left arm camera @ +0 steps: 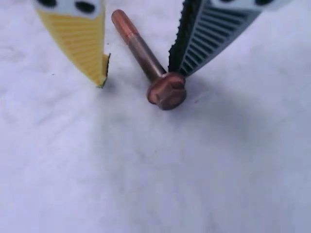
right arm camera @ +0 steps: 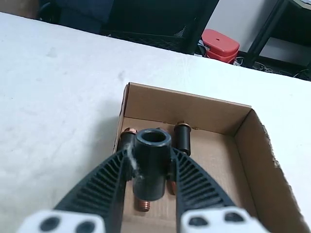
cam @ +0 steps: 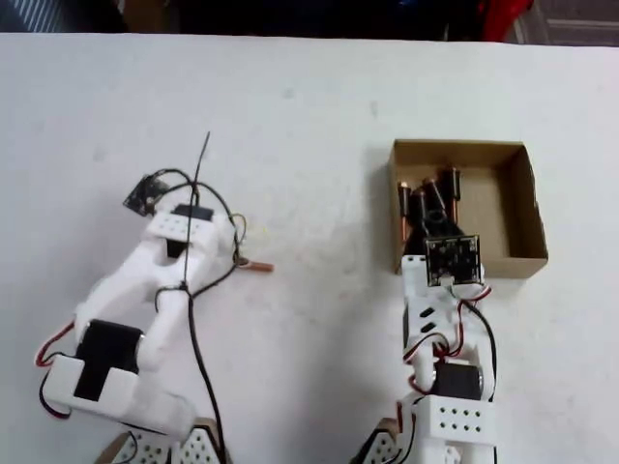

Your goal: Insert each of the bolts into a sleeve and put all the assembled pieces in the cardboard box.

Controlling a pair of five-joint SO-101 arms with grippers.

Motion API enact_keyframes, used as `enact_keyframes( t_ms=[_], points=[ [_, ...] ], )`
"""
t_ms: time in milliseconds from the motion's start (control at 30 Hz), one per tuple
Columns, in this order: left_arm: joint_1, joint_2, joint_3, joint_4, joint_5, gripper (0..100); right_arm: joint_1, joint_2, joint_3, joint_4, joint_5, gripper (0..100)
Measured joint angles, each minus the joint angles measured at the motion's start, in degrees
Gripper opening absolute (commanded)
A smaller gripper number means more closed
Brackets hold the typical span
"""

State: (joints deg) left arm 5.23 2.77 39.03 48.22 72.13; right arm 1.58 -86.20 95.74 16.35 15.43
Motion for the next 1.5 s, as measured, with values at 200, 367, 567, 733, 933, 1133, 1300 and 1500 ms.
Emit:
enact_keyframes(
  t_ms=[200,367,567,733,933,1133,1300,1500],
  points=[
    [-2.3,0.0,0.0,-1.0,0.2,12,0.0,0.0,0.0,0.0,0.0,1.7],
    [-2.6,0.0,0.0,-1.2,0.1,3,-0.1,0.0,0.0,0.0,0.0,1.7],
    [-3.0,0.0,0.0,-1.2,0.2,2,-0.1,0.0,0.0,0.0,0.0,1.7],
    [-3.0,0.0,0.0,-1.2,-5.3,2,0.0,0.0,0.0,0.0,0.0,1.7],
    [-3.0,0.0,0.0,-1.1,-14.7,2,0.0,0.0,0.0,0.0,0.0,1.7],
    [-3.0,0.0,-0.3,-1.1,-34.5,2,0.0,0.0,0.0,0.0,0.0,1.7],
    [-3.1,0.1,-2.5,2.0,-53.3,2,0.0,0.0,0.0,0.0,0.0,1.7],
    [-3.5,0.1,-4.4,10.6,-66.6,2,0.0,0.0,0.0,0.0,0.0,1.7]
  ],
)
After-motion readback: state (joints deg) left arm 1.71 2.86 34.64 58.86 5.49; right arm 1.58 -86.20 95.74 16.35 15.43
